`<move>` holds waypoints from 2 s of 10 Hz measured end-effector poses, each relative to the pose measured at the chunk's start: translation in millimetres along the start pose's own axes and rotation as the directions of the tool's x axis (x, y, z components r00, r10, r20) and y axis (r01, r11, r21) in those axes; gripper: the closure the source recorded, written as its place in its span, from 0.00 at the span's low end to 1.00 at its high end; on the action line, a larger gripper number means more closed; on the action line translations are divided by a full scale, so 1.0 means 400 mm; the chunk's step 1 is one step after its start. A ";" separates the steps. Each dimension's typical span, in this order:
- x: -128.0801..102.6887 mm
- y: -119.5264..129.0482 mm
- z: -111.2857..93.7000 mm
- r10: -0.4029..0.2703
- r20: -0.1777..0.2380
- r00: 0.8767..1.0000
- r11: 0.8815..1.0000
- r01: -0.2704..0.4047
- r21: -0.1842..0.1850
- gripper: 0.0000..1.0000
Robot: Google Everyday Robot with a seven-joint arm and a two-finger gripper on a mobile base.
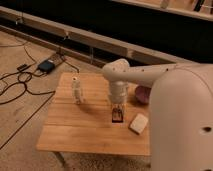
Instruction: Place the eraser on the white sponge
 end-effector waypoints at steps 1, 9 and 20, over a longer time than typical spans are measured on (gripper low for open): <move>0.010 -0.045 0.003 0.043 -0.009 0.999 0.999 -0.042 0.004 1.00; 0.024 -0.234 0.107 0.275 -0.068 0.959 0.960 -0.278 -0.033 1.00; -0.044 -0.301 0.191 0.355 -0.093 0.930 0.931 -0.360 -0.055 0.40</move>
